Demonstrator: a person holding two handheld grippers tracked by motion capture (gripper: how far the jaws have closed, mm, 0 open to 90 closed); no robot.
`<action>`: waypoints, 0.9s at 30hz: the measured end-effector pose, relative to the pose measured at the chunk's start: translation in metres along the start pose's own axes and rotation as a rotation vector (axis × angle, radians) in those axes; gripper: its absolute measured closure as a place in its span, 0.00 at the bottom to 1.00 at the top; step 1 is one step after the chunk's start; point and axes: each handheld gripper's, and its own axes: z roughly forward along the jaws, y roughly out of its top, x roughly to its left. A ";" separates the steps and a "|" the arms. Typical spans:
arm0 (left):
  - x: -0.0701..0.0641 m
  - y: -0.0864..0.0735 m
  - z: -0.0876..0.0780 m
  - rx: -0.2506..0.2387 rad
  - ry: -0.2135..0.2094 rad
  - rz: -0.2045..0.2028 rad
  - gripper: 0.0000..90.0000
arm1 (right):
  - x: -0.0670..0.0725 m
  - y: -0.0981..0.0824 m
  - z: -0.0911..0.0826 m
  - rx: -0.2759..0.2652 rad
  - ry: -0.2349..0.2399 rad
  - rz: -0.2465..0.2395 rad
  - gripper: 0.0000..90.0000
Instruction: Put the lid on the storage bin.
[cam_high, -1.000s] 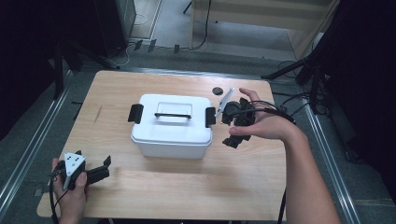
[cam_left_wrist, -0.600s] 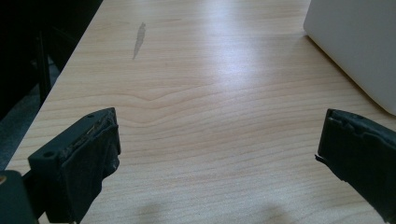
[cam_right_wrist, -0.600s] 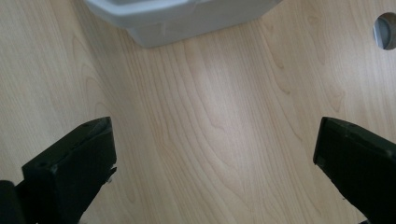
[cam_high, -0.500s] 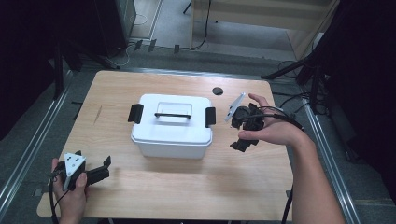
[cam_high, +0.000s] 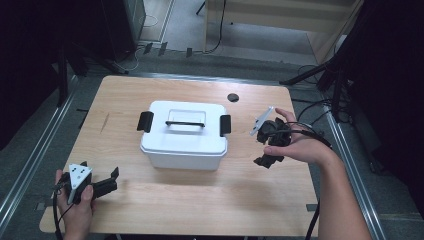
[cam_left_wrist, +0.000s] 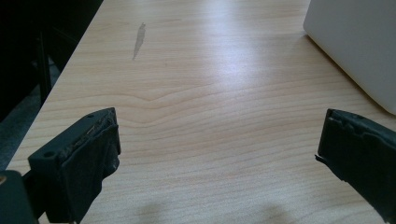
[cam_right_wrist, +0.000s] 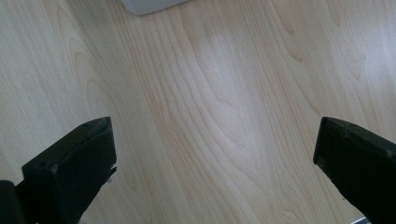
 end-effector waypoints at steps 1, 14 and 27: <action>0.000 0.000 0.000 0.000 0.000 0.000 0.00 | -0.001 -0.002 0.001 -0.005 -0.002 0.000 0.00; 0.000 0.000 0.000 0.001 -0.001 0.001 0.00 | 0.001 -0.032 0.012 -0.024 -0.016 0.059 0.00; -0.001 0.000 0.000 0.000 0.002 0.004 0.00 | 0.007 -0.061 0.022 -0.105 -0.055 0.119 0.00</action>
